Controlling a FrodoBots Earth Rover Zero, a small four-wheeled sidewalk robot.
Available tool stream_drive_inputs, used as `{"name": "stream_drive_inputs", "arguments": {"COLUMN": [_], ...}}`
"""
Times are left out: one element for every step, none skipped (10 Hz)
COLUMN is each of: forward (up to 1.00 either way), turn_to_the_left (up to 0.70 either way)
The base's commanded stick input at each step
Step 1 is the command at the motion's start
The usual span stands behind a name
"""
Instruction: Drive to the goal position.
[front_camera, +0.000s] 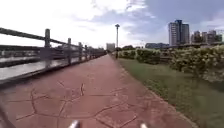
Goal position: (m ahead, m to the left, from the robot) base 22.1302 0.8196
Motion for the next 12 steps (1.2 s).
{"name": "stream_drive_inputs", "arguments": {"forward": [1.0,1.0,1.0,1.0,1.0,1.0,1.0,1.0,1.0,1.0,1.0,1.0], "turn_to_the_left": [0.0,0.0,0.0,0.0,0.0,0.0,0.04,0.23,0.4,0.27,0.02,0.0]}}
